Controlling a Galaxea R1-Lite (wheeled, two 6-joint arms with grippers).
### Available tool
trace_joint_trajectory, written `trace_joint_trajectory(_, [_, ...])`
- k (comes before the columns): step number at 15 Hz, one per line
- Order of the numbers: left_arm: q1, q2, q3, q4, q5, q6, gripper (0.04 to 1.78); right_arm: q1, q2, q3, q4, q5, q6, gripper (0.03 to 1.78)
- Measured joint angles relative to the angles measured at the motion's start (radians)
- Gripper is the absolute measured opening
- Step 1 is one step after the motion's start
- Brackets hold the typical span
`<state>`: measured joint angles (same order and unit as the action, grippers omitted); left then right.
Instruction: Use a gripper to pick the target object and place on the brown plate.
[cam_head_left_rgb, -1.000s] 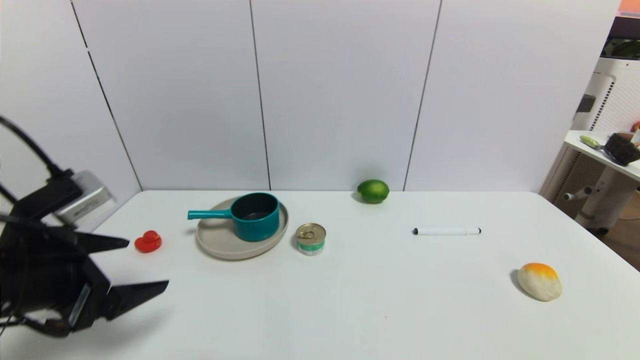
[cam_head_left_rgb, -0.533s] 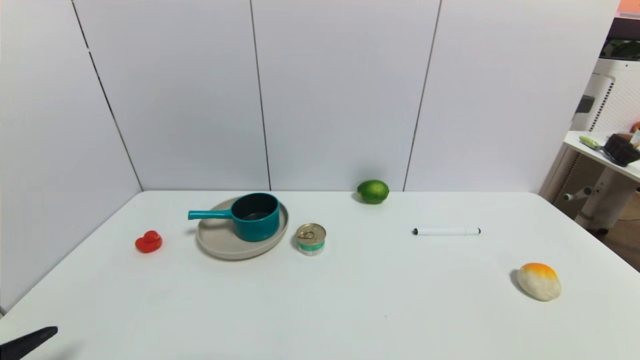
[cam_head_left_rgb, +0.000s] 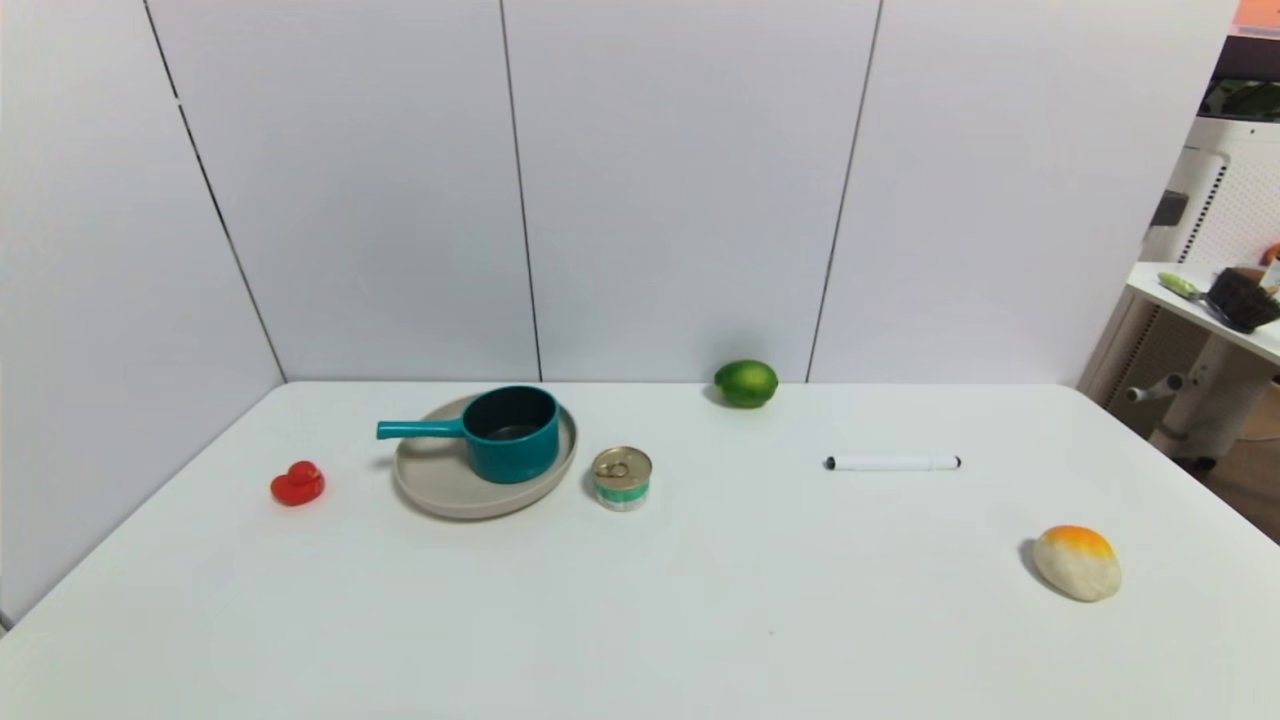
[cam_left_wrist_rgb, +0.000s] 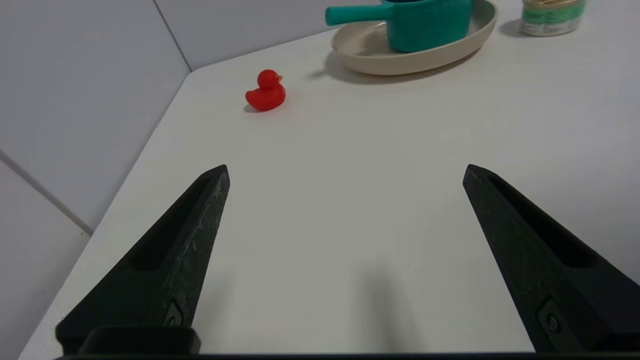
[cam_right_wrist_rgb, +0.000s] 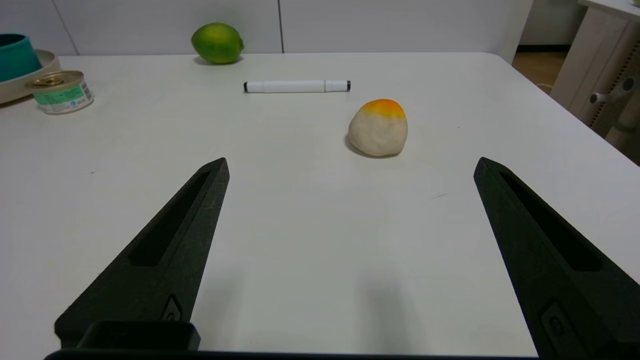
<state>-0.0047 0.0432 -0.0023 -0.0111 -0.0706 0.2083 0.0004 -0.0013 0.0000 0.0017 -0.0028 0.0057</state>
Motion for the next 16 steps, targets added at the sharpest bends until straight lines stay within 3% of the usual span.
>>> trace_joint_trajectory(5, [0.001, -0.041, 0.002, 0.009, 0.008, -0.085, 1.69, 0.000, 0.000, 0.000, 0.000, 0.001, 0.000, 1.69])
trace_joint_trajectory(8, [0.001, -0.044, 0.002, 0.008, 0.066, -0.213, 1.69, 0.000, 0.000, 0.000, 0.000, 0.000, 0.000, 1.69])
trace_joint_trajectory(16, [0.001, -0.044, 0.002, 0.007, 0.070, -0.225, 1.69, 0.000, 0.000, 0.000, -0.002, 0.000, -0.001, 1.69])
